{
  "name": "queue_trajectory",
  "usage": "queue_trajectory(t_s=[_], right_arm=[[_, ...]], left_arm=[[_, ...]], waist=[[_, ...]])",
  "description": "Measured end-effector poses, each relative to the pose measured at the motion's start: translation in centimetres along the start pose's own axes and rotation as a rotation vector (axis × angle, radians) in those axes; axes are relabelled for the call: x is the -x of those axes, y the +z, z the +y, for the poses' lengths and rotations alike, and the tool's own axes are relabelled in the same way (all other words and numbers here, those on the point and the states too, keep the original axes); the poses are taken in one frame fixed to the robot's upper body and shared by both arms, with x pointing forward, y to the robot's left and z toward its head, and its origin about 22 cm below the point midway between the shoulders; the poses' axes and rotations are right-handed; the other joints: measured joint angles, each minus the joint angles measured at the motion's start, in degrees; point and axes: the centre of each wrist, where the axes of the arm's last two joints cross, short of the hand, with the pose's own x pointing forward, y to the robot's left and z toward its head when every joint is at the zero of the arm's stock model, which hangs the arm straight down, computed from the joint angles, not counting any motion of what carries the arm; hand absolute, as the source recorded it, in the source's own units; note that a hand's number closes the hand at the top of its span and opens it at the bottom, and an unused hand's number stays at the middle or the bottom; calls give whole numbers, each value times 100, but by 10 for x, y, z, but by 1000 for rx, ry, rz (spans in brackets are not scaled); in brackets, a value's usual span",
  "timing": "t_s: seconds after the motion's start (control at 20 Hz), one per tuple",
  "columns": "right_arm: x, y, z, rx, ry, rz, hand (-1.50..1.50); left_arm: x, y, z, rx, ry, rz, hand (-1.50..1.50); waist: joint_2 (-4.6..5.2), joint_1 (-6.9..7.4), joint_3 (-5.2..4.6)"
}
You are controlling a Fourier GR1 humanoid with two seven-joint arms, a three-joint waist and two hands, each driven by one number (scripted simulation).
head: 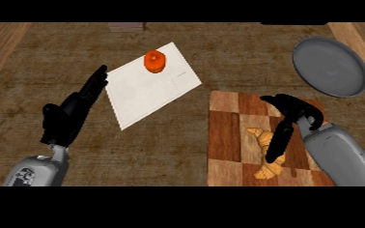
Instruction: Pick the croissant from the cutting board and place it in the pan
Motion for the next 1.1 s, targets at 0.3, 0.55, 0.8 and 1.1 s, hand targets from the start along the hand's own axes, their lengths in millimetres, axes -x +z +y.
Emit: queue_trajectory(t_s=[0.3,0.55,0.8,1.1], right_arm=[[-2,1,9,-5,54,32,-150],[2,-4,18,-18,87,65,-150],[1,-10,28,-11,104,89,-150],[1,-20,38,-4,113,106,-150]], left_arm=[[0,2,0,-11,0,2,0],[1,2,2,-11,-1,3,0],[2,1,-1,-12,-4,-3,0],[3,1,3,-5,1,3,0]], waist=[[-9,-47,1],[-6,-57,3],[-3,-56,6],[-22,-54,-14]])
